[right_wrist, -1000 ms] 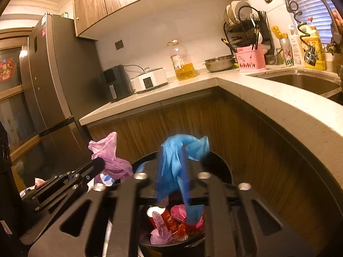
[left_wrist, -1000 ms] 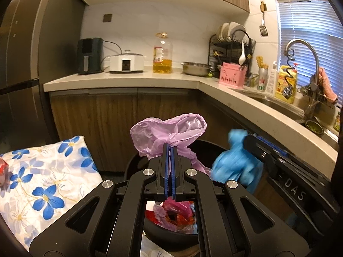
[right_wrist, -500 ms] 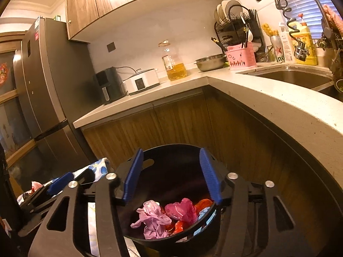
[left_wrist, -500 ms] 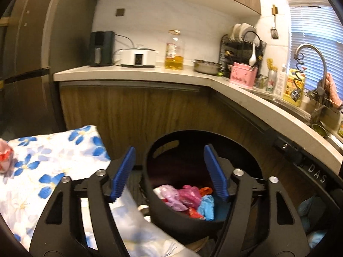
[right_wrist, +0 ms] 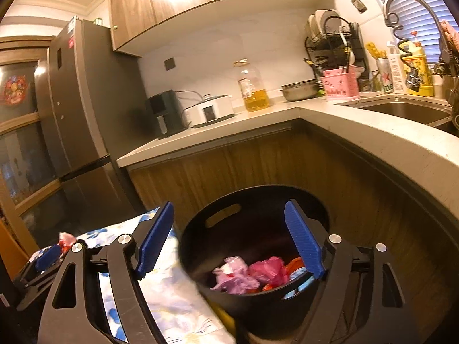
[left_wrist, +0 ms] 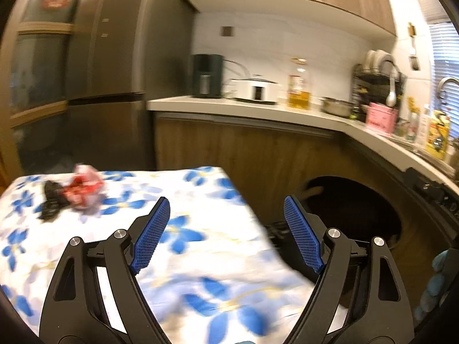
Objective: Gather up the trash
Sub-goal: 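Move both open tools back toward the black bag and red packet, then grasp the black plastic bag with the left tool while the right tool grasps the red packet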
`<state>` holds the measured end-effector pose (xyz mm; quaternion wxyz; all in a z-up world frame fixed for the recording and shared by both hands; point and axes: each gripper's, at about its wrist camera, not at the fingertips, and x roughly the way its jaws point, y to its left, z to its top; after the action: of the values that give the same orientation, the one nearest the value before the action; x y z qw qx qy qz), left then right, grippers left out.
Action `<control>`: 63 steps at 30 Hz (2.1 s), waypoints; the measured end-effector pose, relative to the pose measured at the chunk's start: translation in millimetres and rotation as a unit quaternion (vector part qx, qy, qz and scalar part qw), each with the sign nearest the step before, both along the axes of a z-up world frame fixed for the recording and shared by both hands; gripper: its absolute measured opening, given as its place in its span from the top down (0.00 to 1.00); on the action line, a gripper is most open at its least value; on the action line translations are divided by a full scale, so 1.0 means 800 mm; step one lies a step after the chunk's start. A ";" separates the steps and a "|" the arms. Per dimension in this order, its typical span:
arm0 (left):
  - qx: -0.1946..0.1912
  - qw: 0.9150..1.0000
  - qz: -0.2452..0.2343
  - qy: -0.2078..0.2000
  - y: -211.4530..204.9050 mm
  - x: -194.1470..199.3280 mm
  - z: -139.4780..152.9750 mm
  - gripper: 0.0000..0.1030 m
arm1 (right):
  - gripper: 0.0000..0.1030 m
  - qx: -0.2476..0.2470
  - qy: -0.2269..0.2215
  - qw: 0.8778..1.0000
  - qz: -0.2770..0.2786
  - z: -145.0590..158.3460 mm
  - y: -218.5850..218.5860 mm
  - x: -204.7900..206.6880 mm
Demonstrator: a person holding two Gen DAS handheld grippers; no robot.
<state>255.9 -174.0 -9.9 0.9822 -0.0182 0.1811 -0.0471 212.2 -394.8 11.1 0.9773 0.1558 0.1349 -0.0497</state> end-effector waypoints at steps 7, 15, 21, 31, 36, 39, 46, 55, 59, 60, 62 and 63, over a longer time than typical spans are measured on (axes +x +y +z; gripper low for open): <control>-0.001 0.997 0.083 0.005 0.093 -0.015 -0.006 0.22 | 0.25 -0.001 -0.003 0.999 0.044 -0.003 0.063 0.006; 0.001 0.990 0.138 0.003 0.176 -0.037 -0.006 0.22 | 0.25 -0.010 -0.005 0.995 0.103 -0.004 0.154 0.021; 0.003 0.984 0.177 -0.001 0.227 -0.048 -0.007 0.22 | 0.25 -0.014 -0.002 0.990 0.140 -0.007 0.211 0.035; 0.002 0.974 0.228 -0.004 0.308 -0.012 -0.012 0.22 | 0.25 -0.026 0.011 0.980 0.196 -0.020 0.308 0.073; -0.014 0.972 0.235 0.003 0.335 0.029 -0.021 0.22 | 0.25 -0.029 0.016 0.975 0.218 -0.024 0.350 0.100; -0.019 0.972 0.233 0.016 0.348 0.053 -0.031 0.22 | 0.25 -0.034 0.018 0.973 0.229 -0.025 0.374 0.114; -0.037 0.972 0.232 0.030 0.370 0.086 -0.043 0.22 | 0.30 -0.041 0.027 0.968 0.245 -0.037 0.420 0.153; -0.043 0.975 0.208 0.060 0.383 0.124 -0.055 0.28 | 0.40 -0.065 0.048 0.963 0.256 -0.061 0.468 0.198; -0.055 0.976 0.195 0.084 0.391 0.138 -0.064 0.39 | 0.44 -0.066 0.061 0.962 0.256 -0.070 0.475 0.217; -0.059 0.975 0.192 0.090 0.393 0.142 -0.067 0.44 | 0.46 -0.061 0.067 0.962 0.258 -0.071 0.476 0.223; -0.067 0.975 0.189 0.100 0.397 0.145 -0.072 0.53 | 0.52 -0.057 0.077 0.960 0.261 -0.075 0.480 0.229; -0.070 0.975 0.186 0.103 0.398 0.147 -0.074 0.57 | 0.53 -0.056 0.081 0.960 0.264 -0.077 0.482 0.231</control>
<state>373.1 144.5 -69.0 0.9461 -0.1252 0.2707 0.1263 396.9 -9.5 -50.3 0.9487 0.0554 0.2465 0.1901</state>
